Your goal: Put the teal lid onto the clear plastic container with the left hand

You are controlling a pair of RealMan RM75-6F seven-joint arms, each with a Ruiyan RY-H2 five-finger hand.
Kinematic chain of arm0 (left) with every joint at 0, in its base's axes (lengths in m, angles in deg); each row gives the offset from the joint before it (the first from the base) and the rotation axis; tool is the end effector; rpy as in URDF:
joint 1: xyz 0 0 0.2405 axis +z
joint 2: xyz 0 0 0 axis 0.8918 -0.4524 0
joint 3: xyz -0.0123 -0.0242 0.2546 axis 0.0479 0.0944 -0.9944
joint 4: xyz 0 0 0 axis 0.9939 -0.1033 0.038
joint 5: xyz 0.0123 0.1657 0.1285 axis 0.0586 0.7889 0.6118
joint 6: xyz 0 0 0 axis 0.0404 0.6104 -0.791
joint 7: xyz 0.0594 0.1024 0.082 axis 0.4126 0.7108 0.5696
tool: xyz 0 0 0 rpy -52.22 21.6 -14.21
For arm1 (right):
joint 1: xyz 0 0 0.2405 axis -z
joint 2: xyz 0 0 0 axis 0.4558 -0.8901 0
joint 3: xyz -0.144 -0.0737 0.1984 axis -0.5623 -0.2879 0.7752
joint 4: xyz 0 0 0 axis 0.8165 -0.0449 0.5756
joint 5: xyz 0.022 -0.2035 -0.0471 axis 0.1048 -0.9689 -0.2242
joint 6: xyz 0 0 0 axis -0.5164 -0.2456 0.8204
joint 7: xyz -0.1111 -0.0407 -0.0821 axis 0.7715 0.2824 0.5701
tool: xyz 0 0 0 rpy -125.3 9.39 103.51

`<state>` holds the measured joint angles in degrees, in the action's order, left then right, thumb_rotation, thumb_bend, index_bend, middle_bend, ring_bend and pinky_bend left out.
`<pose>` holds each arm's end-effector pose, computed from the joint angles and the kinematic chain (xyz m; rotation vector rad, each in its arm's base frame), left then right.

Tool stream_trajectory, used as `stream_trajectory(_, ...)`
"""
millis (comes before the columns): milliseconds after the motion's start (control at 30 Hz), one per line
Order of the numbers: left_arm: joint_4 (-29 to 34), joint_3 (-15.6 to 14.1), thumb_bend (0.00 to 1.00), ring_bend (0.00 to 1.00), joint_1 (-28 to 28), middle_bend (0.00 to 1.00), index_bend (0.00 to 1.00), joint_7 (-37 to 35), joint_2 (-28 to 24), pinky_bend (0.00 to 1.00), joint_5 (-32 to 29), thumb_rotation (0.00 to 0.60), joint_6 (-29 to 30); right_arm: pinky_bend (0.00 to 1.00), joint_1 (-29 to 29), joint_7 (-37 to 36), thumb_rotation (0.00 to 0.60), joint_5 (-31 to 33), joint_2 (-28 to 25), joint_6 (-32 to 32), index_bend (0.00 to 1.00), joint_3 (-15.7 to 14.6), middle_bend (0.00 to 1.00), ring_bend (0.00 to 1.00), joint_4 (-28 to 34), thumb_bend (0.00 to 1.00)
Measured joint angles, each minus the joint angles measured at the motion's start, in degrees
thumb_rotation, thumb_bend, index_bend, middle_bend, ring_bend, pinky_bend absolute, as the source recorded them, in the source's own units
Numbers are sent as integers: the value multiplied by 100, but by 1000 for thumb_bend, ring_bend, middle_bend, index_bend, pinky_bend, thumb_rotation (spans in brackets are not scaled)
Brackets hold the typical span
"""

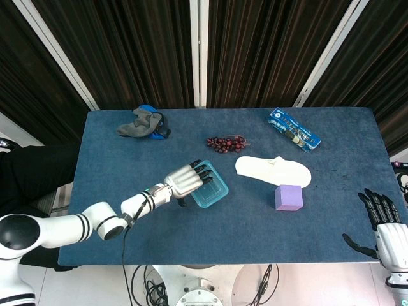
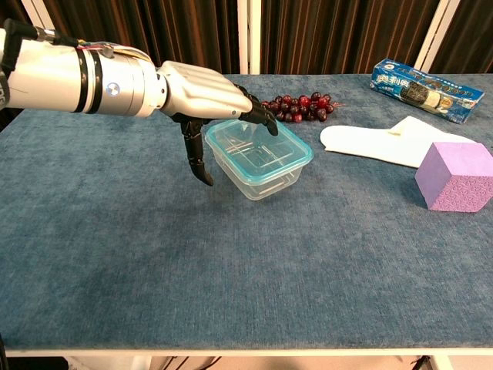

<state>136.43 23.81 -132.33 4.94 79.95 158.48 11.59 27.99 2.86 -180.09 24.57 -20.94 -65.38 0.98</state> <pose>-0.0472 0.3748 -0.0507 -2.4906 -0.4282 -0.6740 -0.3192 -0.1397 0.1694 1.3595 -0.9566 1.0478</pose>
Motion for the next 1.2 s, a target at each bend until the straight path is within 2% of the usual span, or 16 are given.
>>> stream_trajectory(700, -51, -25, 60, 0, -14, 37, 114, 264, 84, 0, -323, 493, -153, 0, 27, -7, 600, 21, 0, -23, 0, -10, 18, 0, -6, 120)
stream_trajectory(933, 126, 65, 60, 0, 89, 37, 114, 160, -71, 0, -250, 492, 111, 0, 20, -8, 600, 7, -18, -36, 0, 1, 18, 0, 2, 119)
stream_trajectory(1200, 611, 69, 60, 0, 376, 44, 114, 120, -462, 0, -126, 494, 541, 0, 3, -23, 600, -20, -26, -42, 0, 7, 18, 0, 3, 120)
